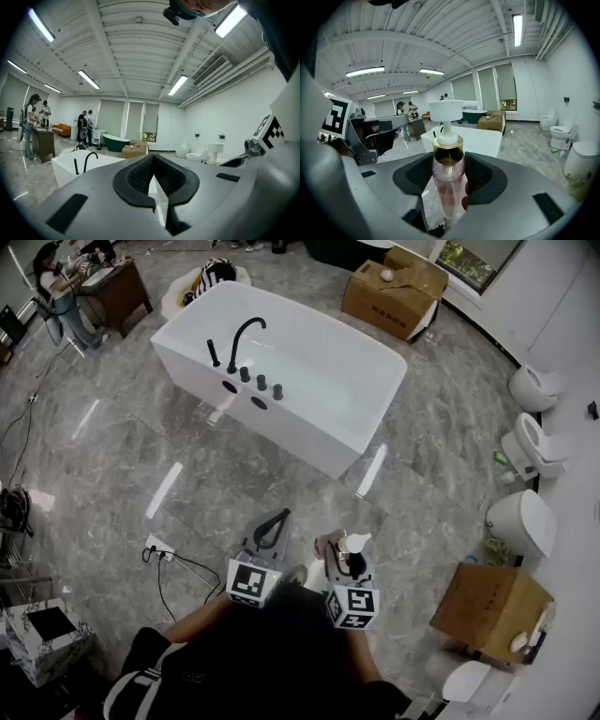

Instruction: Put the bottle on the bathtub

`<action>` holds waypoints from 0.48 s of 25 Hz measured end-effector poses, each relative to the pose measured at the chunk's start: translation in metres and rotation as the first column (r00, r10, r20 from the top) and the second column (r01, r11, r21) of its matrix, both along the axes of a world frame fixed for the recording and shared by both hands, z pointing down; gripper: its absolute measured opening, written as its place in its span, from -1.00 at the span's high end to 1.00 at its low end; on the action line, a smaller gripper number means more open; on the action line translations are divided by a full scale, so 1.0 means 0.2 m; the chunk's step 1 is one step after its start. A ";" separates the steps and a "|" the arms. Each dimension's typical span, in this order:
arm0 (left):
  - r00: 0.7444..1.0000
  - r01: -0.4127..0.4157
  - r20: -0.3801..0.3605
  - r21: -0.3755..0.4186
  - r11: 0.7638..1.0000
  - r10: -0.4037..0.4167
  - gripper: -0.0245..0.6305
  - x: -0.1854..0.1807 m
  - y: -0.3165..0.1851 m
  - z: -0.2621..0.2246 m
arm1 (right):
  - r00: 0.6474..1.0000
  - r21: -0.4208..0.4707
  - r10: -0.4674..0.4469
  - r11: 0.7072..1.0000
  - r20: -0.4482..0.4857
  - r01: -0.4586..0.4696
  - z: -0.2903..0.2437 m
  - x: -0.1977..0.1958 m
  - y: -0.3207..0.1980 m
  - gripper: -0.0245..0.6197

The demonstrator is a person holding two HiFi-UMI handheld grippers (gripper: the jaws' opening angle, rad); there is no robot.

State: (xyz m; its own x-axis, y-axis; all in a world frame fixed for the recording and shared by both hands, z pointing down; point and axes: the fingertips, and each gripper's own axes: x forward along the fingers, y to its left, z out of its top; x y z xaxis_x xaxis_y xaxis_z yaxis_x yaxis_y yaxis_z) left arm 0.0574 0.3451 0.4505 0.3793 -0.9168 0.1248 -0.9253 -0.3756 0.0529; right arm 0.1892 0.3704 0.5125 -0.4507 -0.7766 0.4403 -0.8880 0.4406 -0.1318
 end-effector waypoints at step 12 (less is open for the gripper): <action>1.000 -0.003 -0.006 -0.011 1.000 0.003 0.88 -0.02 -0.04 0.04 | 1.000 0.000 -0.003 1.000 0.023 0.003 -0.01 -0.02 -0.04 0.28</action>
